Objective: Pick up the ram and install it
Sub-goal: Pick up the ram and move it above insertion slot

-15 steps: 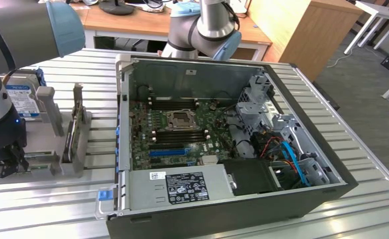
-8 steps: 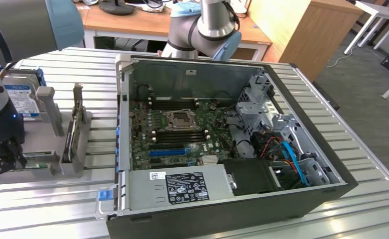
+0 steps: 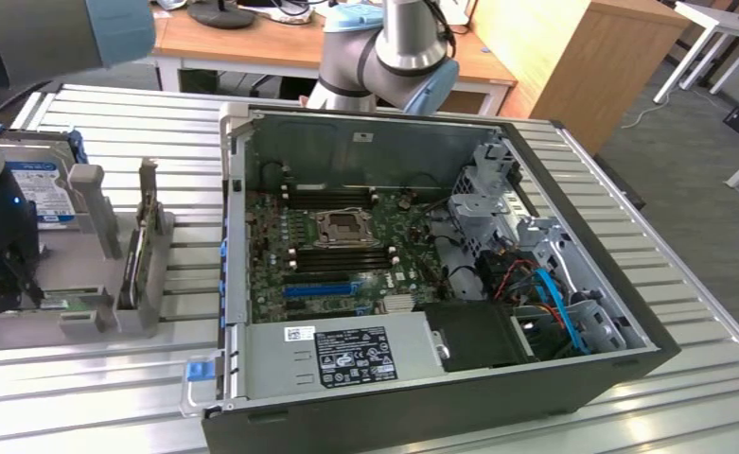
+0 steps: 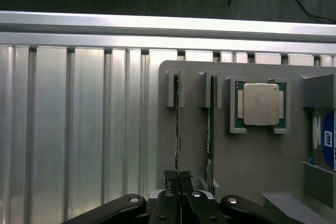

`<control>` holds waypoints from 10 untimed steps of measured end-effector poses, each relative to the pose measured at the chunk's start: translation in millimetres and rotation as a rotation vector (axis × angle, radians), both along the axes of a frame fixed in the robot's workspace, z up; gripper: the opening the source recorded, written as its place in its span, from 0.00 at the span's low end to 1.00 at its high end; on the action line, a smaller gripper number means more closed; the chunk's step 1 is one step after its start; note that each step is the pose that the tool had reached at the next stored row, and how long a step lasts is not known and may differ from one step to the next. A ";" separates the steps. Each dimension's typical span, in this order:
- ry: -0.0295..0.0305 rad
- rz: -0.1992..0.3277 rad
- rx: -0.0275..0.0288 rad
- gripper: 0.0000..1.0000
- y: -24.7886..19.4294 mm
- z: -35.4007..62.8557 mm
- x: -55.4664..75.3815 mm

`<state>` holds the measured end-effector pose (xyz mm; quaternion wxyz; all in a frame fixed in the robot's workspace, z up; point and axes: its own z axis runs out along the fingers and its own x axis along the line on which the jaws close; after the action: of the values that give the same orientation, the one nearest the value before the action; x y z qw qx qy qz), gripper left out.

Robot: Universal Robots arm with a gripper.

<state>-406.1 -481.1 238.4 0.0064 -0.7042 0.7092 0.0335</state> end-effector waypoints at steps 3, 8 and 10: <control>0.0000 0.000 -0.0001 0.12 0.0 10.1 0.0; 0.0000 0.000 -0.0001 0.12 0.0 27.1 0.0; 0.0001 0.000 -0.0001 0.12 0.0 33.9 0.0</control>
<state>-406.2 -481.1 272.3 0.0064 -0.7042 0.7092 0.0335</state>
